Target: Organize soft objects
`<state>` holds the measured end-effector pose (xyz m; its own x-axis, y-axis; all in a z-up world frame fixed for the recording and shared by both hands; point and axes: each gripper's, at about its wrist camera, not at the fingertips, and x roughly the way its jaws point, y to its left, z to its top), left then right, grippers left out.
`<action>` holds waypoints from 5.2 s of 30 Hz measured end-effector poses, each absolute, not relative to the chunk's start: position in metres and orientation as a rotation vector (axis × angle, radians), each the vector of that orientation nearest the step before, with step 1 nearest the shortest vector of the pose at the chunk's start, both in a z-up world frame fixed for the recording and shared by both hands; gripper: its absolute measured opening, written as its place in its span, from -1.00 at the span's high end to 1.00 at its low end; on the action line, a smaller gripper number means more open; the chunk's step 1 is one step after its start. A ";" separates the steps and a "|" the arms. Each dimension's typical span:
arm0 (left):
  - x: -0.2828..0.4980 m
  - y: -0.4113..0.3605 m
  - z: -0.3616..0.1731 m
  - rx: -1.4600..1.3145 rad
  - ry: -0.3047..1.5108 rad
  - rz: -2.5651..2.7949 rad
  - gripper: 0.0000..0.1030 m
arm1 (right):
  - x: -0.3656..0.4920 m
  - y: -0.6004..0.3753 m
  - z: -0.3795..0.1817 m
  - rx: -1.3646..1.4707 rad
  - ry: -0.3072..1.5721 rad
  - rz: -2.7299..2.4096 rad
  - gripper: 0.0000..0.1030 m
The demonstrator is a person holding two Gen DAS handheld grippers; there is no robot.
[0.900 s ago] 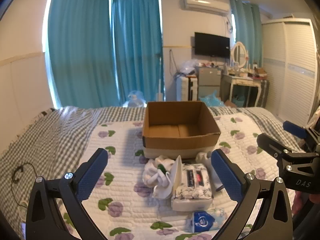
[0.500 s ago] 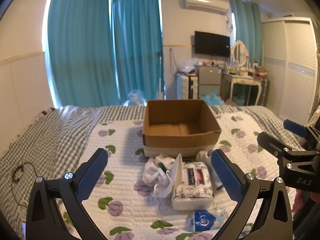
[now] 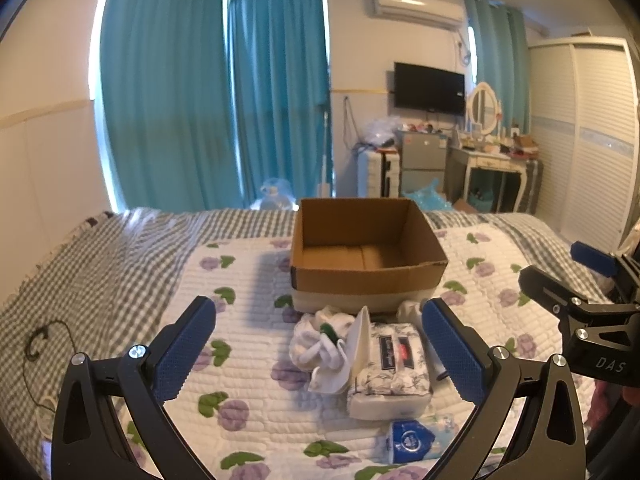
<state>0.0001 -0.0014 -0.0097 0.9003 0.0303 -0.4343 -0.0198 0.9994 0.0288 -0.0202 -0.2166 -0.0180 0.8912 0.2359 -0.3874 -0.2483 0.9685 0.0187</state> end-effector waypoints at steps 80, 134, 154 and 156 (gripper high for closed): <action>0.093 0.004 -0.114 -0.059 0.887 -0.209 0.89 | 0.098 -0.199 -0.137 -0.021 0.852 0.336 0.37; 0.250 0.007 -0.048 0.023 0.686 -0.234 -0.32 | 0.240 -0.153 -0.036 -0.083 0.605 0.302 -0.41; 0.011 0.044 0.070 0.036 0.536 -0.115 -1.00 | 0.012 -0.221 0.103 -0.110 0.553 0.228 -1.00; -0.008 0.046 0.051 0.046 0.561 -0.091 -1.00 | -0.010 -0.221 0.093 -0.124 0.568 0.244 -1.00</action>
